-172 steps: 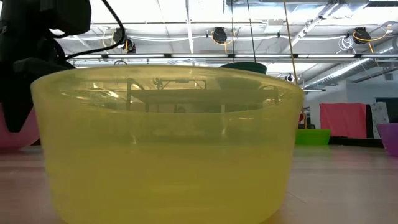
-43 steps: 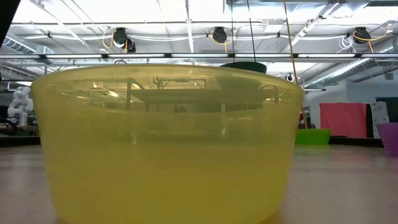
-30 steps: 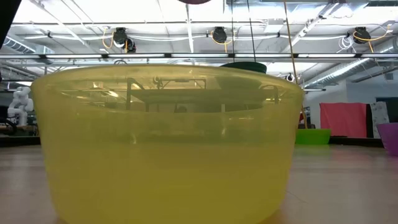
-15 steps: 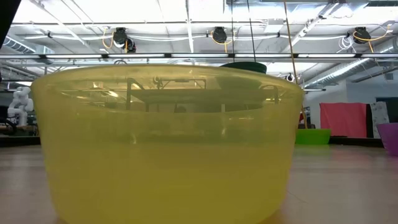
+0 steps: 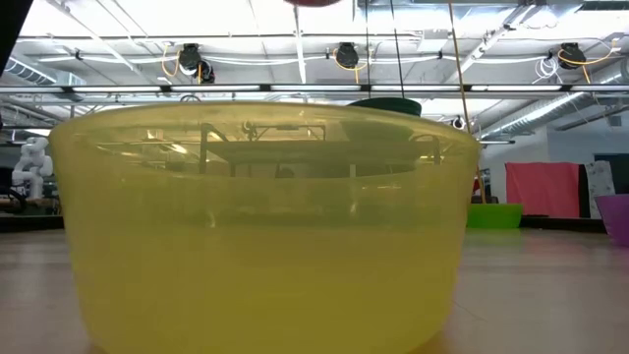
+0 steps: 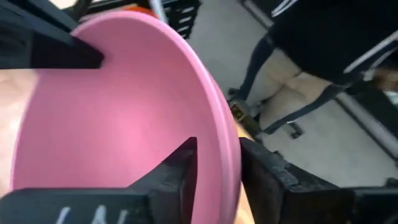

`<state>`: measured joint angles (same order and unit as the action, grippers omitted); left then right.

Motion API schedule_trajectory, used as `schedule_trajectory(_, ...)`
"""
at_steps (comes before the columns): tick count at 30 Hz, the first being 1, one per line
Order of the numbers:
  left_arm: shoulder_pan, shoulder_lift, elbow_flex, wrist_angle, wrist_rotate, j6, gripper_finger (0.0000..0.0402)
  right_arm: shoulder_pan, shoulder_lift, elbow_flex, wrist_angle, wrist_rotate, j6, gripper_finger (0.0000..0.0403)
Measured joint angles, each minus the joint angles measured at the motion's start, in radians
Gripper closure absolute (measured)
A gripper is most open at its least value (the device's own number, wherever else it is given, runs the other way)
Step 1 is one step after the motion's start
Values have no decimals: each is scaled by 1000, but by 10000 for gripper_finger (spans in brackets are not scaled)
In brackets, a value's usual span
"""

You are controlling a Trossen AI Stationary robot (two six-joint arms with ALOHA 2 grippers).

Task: Place and stack bowls onto a shelf
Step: Stack the pink bowl on top of the dark green bowl on the shelf

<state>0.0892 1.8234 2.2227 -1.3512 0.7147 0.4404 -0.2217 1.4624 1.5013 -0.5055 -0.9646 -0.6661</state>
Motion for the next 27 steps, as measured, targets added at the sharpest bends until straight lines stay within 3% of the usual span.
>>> schedule_trajectory(5, 6, -9, -1, 96, -170, 67, 261, -8, 1, 2, 0, 130, 1, 400)
schedule_trajectory(15, 4, -40, -2, 158, -276, 109, 257, -48, -10, 3, -55, 130, 7, 400)
schedule_trajectory(22, 2, -102, -2, 228, -448, 144, 256, -84, -10, 3, -106, 192, 2, 401)
schedule_trajectory(27, 2, -141, -1, 253, -519, 134, 256, -103, -31, 2, -136, 446, 0, 402)
